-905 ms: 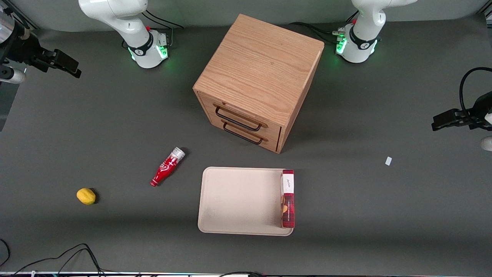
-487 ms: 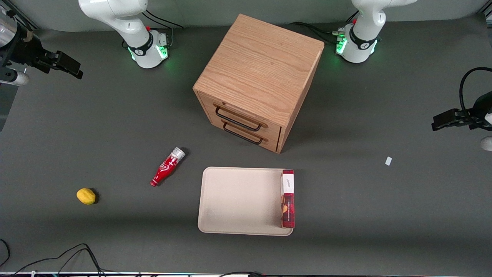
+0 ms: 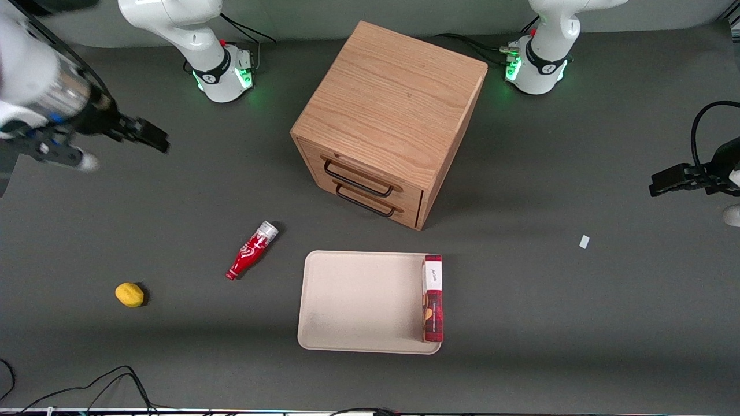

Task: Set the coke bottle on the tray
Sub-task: 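Move the right gripper down toward the red Coca-Cola bottle, then close the right gripper around the bottle's body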

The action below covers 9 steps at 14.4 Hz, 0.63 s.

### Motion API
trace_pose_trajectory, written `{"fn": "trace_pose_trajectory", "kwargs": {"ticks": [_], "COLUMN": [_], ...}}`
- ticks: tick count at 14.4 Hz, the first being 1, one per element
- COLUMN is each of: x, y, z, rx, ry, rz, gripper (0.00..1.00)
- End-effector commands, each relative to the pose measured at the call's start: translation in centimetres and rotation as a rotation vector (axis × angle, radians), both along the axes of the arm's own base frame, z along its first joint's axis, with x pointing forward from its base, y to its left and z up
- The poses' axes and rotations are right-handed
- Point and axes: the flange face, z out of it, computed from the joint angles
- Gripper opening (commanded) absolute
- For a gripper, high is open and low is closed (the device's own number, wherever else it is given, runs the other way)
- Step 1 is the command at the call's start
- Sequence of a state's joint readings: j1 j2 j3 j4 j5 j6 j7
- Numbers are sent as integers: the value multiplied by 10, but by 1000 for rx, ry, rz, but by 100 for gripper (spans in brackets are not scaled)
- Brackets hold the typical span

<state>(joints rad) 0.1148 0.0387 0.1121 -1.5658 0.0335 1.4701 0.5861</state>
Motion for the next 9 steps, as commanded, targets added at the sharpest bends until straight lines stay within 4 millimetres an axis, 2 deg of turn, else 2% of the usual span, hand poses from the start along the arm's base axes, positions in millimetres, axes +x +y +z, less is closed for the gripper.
{"fn": "trace_pose_trajectory", "kwargs": {"ticks": [1, 4, 7, 9], "x": [44, 67, 68, 65], "y": [26, 41, 64, 72], "z": [-67, -148, -235, -284], "rx": [1, -22, -70, -91], "ry": [54, 73, 27, -30], "rz": [-170, -289, -366, -395], "gripper": [100, 100, 100, 100]}}
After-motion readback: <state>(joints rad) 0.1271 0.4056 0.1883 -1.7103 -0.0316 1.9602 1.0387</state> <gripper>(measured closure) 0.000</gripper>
